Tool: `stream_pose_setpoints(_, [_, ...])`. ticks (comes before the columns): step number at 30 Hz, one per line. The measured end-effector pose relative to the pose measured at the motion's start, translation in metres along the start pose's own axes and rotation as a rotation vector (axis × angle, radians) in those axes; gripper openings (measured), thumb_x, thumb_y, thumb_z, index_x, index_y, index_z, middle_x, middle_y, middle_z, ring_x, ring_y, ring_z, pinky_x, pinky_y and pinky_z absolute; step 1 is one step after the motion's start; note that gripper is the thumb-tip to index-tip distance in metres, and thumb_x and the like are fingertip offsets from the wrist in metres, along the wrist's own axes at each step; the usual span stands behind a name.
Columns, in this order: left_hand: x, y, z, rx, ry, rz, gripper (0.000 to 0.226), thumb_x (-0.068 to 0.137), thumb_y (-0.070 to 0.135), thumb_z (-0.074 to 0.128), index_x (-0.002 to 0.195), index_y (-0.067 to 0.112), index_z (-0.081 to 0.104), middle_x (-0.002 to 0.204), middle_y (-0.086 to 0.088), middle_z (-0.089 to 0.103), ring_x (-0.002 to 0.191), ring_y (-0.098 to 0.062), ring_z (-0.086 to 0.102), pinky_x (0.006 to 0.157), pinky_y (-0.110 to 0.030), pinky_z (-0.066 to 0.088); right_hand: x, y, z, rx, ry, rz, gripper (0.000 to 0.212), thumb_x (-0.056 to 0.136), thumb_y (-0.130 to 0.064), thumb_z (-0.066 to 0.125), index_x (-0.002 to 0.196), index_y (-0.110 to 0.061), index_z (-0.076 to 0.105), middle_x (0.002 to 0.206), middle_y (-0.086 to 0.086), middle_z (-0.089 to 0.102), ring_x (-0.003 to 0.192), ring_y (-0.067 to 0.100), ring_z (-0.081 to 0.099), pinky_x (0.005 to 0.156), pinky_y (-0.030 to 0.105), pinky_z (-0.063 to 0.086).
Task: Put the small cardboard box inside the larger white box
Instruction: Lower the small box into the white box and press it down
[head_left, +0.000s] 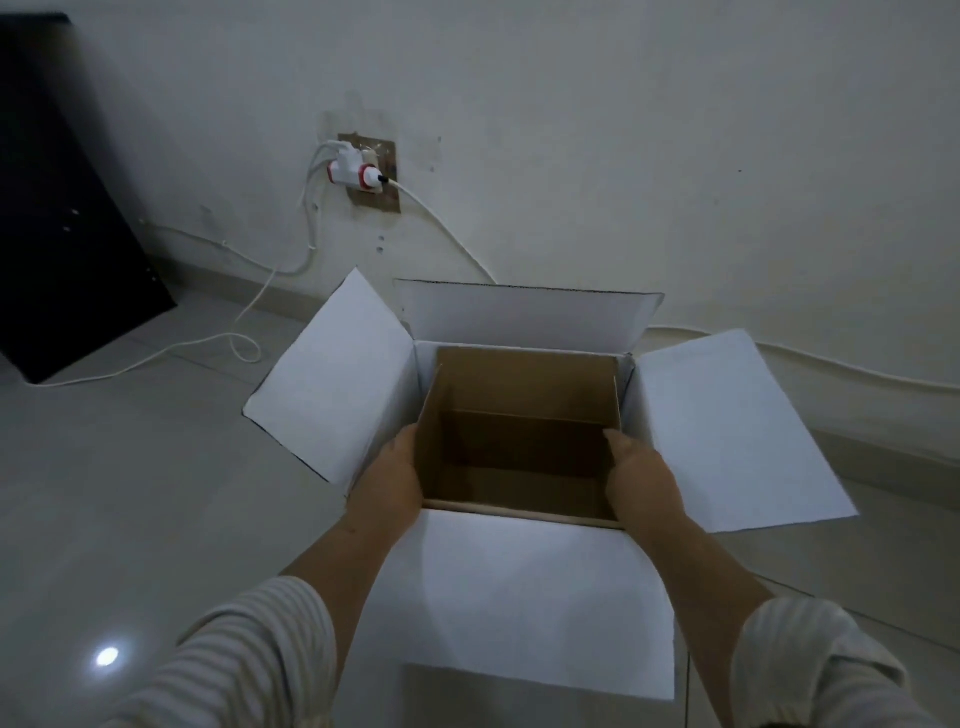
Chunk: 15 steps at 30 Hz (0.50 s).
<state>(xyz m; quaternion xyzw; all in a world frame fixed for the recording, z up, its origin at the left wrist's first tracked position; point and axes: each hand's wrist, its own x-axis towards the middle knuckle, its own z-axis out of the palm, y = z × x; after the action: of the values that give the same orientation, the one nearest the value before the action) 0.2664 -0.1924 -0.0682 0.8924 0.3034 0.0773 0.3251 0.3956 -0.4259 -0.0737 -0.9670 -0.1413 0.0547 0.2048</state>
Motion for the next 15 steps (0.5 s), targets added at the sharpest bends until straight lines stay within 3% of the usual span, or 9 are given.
stream_pose_setpoints(3, [-0.008,0.003,0.002,0.069,-0.031,0.032,0.033,0.098,0.028,0.037,0.130,0.022,0.046,0.126,-0.006,0.058,0.114,-0.026,0.056,0.100,-0.041,0.044,-0.006,0.002,0.006,-0.042,-0.028,-0.013,0.053,0.089,0.003,0.047,0.138,-0.014,0.038,0.143,0.013,0.044,0.128,0.032,0.045,0.107,0.042,0.040])
stream_pose_setpoints(5, [-0.009,0.001,0.006,0.050,-0.027,0.009,0.039,0.099,0.022,0.036,0.137,0.016,0.042,0.141,-0.008,0.048,0.129,-0.030,0.047,0.108,-0.042,0.037,-0.012,0.001,0.008,-0.070,-0.032,-0.043,0.052,0.087,0.003,0.049,0.136,-0.013,0.041,0.147,0.011,0.039,0.132,0.030,0.039,0.110,0.042,0.036])
stream_pose_setpoints(7, [-0.011,-0.007,0.013,0.059,0.007,0.096,0.040,0.099,0.016,0.039,0.138,0.012,0.044,0.153,-0.008,0.034,0.140,-0.030,0.033,0.114,-0.044,0.030,-0.022,-0.005,0.011,-0.113,0.013,-0.145,0.045,0.088,-0.004,0.051,0.132,-0.012,0.048,0.146,0.010,0.041,0.132,0.030,0.039,0.110,0.042,0.034])
stream_pose_setpoints(9, [-0.016,-0.015,0.021,0.229,0.060,0.273,0.040,0.098,0.029,0.038,0.130,0.013,0.055,0.152,-0.009,0.038,0.143,-0.030,0.029,0.117,-0.049,0.024,-0.038,-0.013,0.018,-0.152,0.082,-0.295,0.034,0.089,-0.015,0.053,0.122,-0.011,0.058,0.136,0.012,0.054,0.126,0.031,0.048,0.107,0.044,0.036])
stream_pose_setpoints(11, [-0.023,-0.022,0.026,0.356,0.035,0.404,0.060,0.096,0.050,0.021,0.123,0.017,0.061,0.147,-0.007,0.046,0.141,-0.030,0.034,0.115,-0.054,0.016,-0.056,-0.020,0.027,-0.115,0.068,-0.372,0.034,0.092,-0.030,0.047,0.120,-0.014,0.059,0.132,0.008,0.058,0.124,0.028,0.051,0.107,0.044,0.035])
stream_pose_setpoints(13, [-0.026,-0.027,0.029,0.441,-0.019,0.468,0.080,0.091,0.064,0.005,0.121,0.019,0.063,0.143,-0.005,0.051,0.138,-0.030,0.039,0.114,-0.054,0.016,-0.068,-0.019,0.034,-0.108,-0.074,-0.326,0.045,0.093,-0.046,0.036,0.129,-0.023,0.050,0.139,0.000,0.051,0.129,0.022,0.043,0.112,0.041,0.027])
stream_pose_setpoints(15, [-0.026,-0.030,0.031,0.491,-0.058,0.476,0.085,0.086,0.071,0.003,0.122,0.022,0.063,0.140,-0.003,0.054,0.136,-0.028,0.042,0.113,-0.053,0.019,-0.070,-0.011,0.040,-0.160,-0.111,-0.303,0.051,0.090,-0.057,0.032,0.131,-0.028,0.044,0.138,-0.005,0.050,0.127,0.018,0.043,0.112,0.038,0.026])
